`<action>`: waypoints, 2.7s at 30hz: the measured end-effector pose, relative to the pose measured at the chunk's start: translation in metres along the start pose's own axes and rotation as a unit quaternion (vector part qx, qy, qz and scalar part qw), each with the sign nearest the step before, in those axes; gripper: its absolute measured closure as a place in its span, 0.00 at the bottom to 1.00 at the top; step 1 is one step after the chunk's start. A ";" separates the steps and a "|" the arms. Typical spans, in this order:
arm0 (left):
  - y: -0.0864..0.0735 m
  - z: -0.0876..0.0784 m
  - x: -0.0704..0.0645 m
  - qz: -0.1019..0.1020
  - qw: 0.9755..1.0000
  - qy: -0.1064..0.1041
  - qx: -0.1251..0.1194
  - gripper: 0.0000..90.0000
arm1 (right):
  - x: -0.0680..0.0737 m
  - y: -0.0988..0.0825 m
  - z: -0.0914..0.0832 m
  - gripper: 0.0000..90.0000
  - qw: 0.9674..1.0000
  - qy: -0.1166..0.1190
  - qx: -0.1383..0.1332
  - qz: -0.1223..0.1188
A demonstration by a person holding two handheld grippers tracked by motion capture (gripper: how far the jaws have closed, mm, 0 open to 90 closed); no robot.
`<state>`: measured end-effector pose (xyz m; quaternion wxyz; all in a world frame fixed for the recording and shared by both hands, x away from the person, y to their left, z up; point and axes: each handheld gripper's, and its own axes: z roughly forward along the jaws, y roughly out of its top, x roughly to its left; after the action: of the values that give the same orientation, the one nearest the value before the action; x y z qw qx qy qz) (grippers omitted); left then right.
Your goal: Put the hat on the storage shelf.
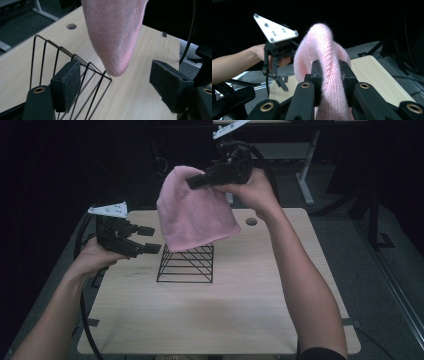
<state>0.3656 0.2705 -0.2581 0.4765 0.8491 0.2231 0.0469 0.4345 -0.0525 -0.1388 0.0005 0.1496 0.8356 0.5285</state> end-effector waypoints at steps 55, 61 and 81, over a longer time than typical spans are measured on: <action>-0.030 0.024 0.049 -0.034 0.996 0.052 0.061 0.91 | -0.030 -0.042 0.050 0.85 0.999 0.019 -0.004 0.032; -0.037 0.026 0.048 -0.032 0.996 0.049 0.068 0.91 | -0.030 -0.052 0.052 0.85 0.999 0.024 0.002 0.036; -0.069 0.040 0.046 -0.028 0.991 0.064 0.117 0.90 | -0.024 -0.084 0.074 0.83 0.997 0.044 0.039 0.047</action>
<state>0.3957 0.2889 -0.3433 0.3597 0.8875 0.2812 0.0617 0.4486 -0.0265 -0.2493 -0.0664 0.1651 0.8470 0.5009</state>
